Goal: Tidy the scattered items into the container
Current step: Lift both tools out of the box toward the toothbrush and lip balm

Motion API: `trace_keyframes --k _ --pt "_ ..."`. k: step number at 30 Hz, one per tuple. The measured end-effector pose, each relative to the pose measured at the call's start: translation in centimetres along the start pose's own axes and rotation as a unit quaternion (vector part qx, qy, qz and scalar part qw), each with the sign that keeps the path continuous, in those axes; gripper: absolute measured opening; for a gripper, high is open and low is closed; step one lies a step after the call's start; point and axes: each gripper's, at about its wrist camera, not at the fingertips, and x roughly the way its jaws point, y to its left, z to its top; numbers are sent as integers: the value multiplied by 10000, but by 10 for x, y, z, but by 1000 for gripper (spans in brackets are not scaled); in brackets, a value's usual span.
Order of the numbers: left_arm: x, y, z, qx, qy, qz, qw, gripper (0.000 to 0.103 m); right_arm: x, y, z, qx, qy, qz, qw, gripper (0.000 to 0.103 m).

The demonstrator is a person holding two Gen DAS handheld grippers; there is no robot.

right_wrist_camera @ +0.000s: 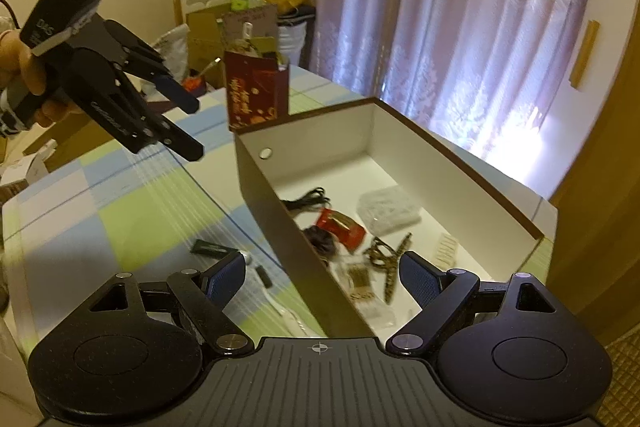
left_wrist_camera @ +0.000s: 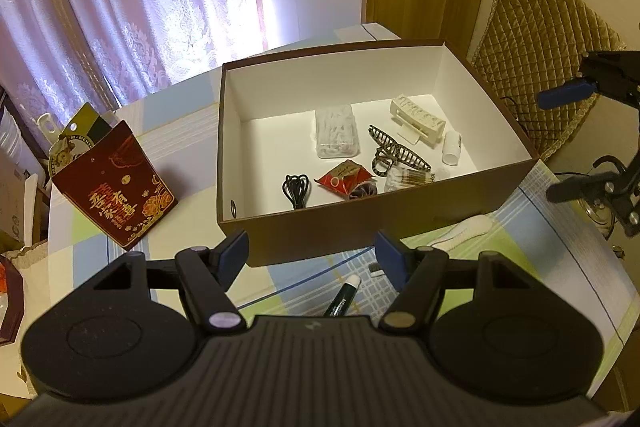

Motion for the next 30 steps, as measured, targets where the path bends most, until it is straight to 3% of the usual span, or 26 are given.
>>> trace_keyframes --k 11,25,26,27,28,30 --pt "2 7 -22 -168 50 139 9997 66 13 26 -18 285 -64 -48 9996 89" --pt "41 16 -79 -930 558 146 9940 65 74 31 -78 1273 402 -434 9901 89" --pt "43 17 -82 -982 604 131 9932 65 79 30 -81 1272 422 -471 9899 87" --pt "46 18 -85 -1027 646 126 9925 65 84 29 -84 1230 431 -484 9903 77" --pt "48 18 -88 -1066 677 123 9919 65 89 28 -85 1204 480 -458 9905 55" --pt "51 19 -92 -1127 709 135 9910 65 100 27 -88 1172 576 -643 9893 52"
